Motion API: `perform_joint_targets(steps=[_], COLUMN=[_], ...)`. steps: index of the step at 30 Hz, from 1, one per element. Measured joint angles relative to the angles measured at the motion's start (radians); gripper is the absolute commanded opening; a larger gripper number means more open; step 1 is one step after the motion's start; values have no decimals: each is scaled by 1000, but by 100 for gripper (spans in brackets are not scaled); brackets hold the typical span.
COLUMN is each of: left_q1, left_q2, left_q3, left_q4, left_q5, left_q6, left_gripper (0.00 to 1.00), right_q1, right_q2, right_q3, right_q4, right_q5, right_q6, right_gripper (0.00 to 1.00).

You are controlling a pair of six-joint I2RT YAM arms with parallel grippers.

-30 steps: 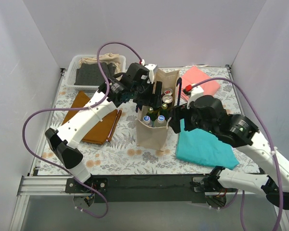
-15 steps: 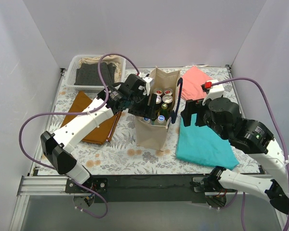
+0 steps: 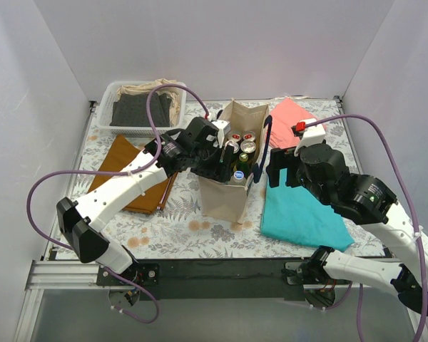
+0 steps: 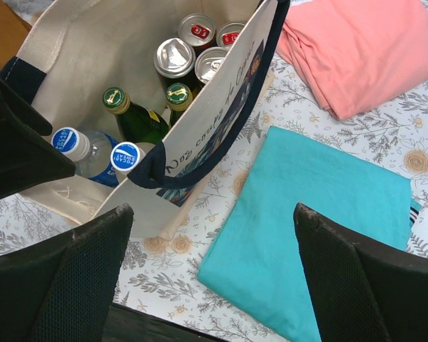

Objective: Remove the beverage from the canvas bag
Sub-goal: Take out the drink from the canvas bag.

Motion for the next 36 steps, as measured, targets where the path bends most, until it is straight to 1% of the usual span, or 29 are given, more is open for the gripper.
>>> perform_joint_targets(steps=[10,17,20,21,22,25,29,32,36], left_q1=[-9,-17,-21,-21,-22,-24,-26,-30,-32], left_q2=[4,21,21,22,22,33,50,53,54], left_q3=[-27,-33,-34,-35,-39,-43,-43,-45,-45], left_q4=[8,10,10,11,11,8,5,5,2], left_q5=[-99,-111,-109,-108,-108,-106,-107,-107,-109], left_q6=[-23,-23,-20,-19,-17,-13,-11,-11,-10], left_gripper=[61,59,54,50,48,48,52,52,43], right_q1=[0,0,0,0,0,0,0,0,0], right_q2=[0,0,0,0,0,0,0,0,0], right_q3=[-1,-14,-16,-16,-16,-16,-16,-16,-16], right_q4=[0,0,0,0,0,0,0,0,0], right_q5=[8,9,9,10,10,10,11,11,11], right_q6=[0,0,0,0,0,0,0,0,0], right_gripper=[98,98,98,98,98,98,98,98,98])
